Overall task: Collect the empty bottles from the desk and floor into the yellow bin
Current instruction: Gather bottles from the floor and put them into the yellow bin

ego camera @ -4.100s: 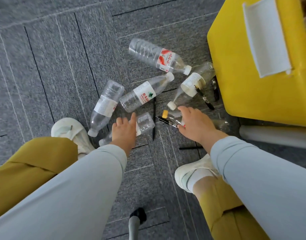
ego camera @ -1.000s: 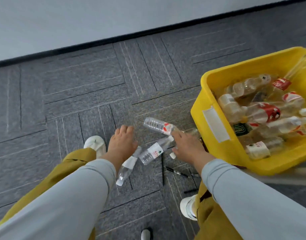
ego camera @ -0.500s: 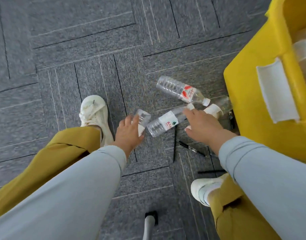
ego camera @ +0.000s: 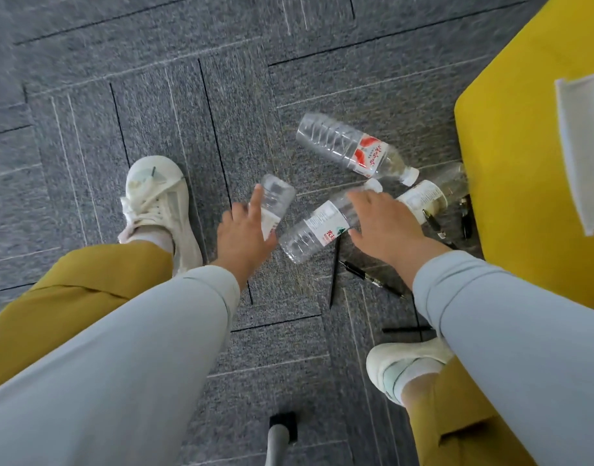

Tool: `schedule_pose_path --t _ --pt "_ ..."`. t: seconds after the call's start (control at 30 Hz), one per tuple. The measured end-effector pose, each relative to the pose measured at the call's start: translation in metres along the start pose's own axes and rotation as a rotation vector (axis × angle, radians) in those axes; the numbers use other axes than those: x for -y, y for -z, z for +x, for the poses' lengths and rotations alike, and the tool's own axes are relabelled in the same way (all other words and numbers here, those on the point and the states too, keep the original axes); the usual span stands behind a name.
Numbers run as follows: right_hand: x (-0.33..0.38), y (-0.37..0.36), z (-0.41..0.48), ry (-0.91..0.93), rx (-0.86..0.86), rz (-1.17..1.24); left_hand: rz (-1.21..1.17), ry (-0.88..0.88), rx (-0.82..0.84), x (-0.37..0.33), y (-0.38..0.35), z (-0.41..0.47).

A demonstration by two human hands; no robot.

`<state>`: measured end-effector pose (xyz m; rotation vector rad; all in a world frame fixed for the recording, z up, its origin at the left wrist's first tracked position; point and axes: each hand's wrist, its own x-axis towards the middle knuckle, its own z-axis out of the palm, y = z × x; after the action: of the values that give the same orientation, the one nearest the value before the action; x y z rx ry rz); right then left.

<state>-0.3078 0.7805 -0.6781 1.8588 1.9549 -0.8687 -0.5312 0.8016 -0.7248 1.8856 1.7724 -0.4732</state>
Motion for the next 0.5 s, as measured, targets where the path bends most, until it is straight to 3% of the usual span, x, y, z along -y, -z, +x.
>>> schedule_pose_path --t 0.23,0.37,0.5 --pt "0.000 -0.013 0.027 0.081 0.015 -0.176 -0.122 -0.030 -0.168 -0.005 0.027 0.012" --pt "0.006 -0.021 0.037 0.114 0.112 -0.228 -0.274 -0.009 -0.147 -0.012 0.032 0.011" --pt "0.005 -0.032 0.036 0.111 0.087 -0.254 -0.328 -0.019 -0.134 -0.015 0.034 0.012"
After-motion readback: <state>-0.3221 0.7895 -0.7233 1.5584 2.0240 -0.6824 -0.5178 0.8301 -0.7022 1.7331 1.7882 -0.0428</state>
